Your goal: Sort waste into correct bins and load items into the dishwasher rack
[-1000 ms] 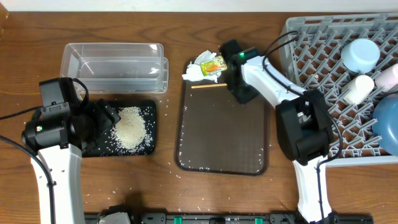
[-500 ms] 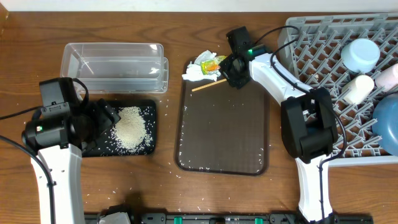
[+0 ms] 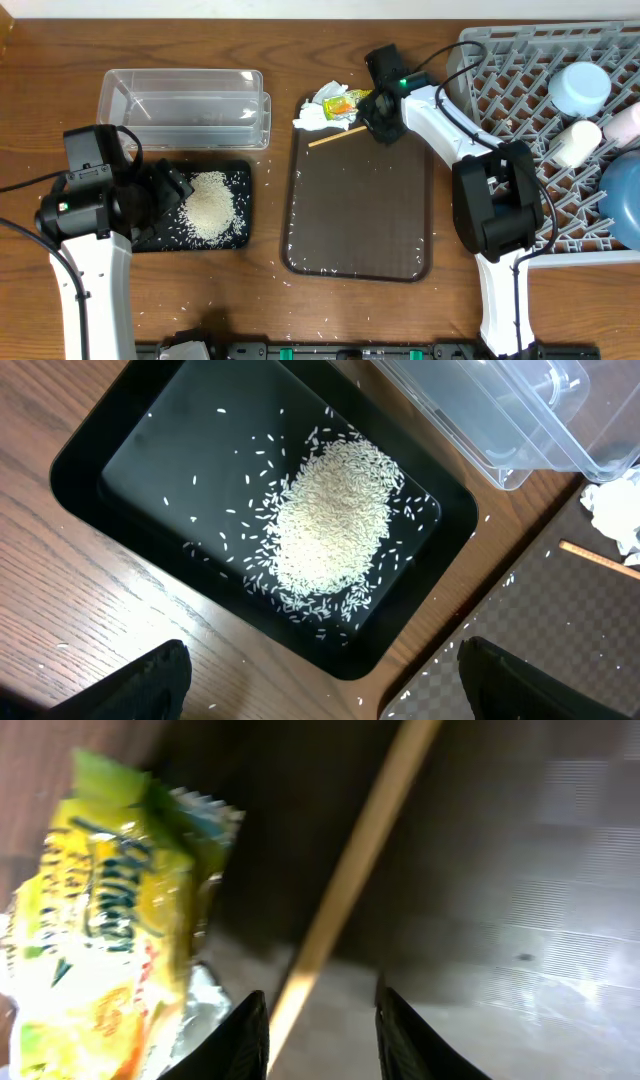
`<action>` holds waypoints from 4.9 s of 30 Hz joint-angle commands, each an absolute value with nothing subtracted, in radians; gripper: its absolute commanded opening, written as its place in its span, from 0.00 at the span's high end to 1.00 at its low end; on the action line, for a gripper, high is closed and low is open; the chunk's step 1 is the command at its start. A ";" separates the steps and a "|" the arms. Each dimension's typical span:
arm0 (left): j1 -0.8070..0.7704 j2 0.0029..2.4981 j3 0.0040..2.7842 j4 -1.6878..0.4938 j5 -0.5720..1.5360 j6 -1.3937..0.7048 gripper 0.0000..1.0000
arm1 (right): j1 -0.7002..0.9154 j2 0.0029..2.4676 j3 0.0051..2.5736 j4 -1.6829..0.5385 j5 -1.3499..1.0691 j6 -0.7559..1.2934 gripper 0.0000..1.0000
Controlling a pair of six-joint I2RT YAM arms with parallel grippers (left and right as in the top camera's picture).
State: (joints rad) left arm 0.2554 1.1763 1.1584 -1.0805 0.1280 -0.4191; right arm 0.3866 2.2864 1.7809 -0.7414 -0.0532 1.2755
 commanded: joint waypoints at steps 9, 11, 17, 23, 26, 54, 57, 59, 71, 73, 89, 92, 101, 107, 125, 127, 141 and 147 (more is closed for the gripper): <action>0.262 1.177 1.171 -1.084 0.126 -0.417 0.12 | 0.424 2.344 1.782 -0.682 -0.012 1.338 0.67; 0.262 1.177 1.171 -1.084 0.126 -0.417 0.12 | 0.424 2.352 1.782 -0.685 -0.012 1.342 0.67; 0.262 1.177 1.171 -1.084 0.126 -0.417 0.12 | 0.424 2.361 1.782 -0.733 0.015 1.349 0.71; 0.262 1.177 1.171 -1.084 0.126 -0.417 0.12 | 0.424 2.361 1.783 -0.760 0.009 1.326 0.96; 0.262 1.177 1.171 -1.084 0.126 -0.417 0.12 | 0.423 2.354 1.802 -0.788 -0.016 1.304 0.99; 0.262 1.177 1.171 -1.084 0.126 -0.417 0.12 | 0.459 2.296 1.858 -0.677 0.057 1.195 0.99; 0.262 1.177 1.171 -1.084 0.126 -0.417 0.12 | 0.459 2.297 1.855 -0.704 0.085 1.210 0.99; 0.262 1.177 1.171 -1.084 0.126 -0.417 0.12 | 0.458 2.297 1.855 -0.708 0.098 1.210 0.99; 0.262 1.177 1.171 -1.084 0.126 -0.417 0.12 | 0.458 2.366 1.855 -0.707 0.101 1.195 0.99; 0.262 1.177 1.171 -1.084 0.126 -0.417 0.12 | 0.458 2.366 1.855 -0.728 0.101 1.195 0.99; 0.262 1.177 1.171 -1.084 0.126 -0.417 0.12 | 0.430 2.271 1.858 -1.036 0.078 1.131 0.99; 0.262 1.177 1.171 -1.084 0.126 -0.417 0.12 | 0.440 2.202 1.858 -1.005 0.078 0.901 0.99; 0.262 1.177 1.171 -1.084 0.126 -0.417 0.12 | 0.447 2.093 1.858 -1.063 -0.011 0.781 0.42; 0.262 1.177 1.171 -1.084 0.126 -0.417 0.12 | 0.468 2.097 1.852 -1.080 -0.110 1.021 0.09; 0.262 1.177 1.171 -1.084 0.126 -0.417 0.12 | 0.599 2.215 1.849 -1.173 0.199 1.579 0.23; 0.262 1.177 1.171 -1.084 0.126 -0.417 0.12 | 0.594 2.239 1.849 -1.173 0.194 1.582 0.23; 0.262 1.177 1.171 -1.084 0.126 -0.417 0.12 | 0.570 2.352 1.848 -1.162 0.141 1.581 0.49; 0.262 1.177 1.171 -1.084 0.126 -0.417 0.12 | 0.571 2.352 1.848 -1.164 0.123 1.574 0.71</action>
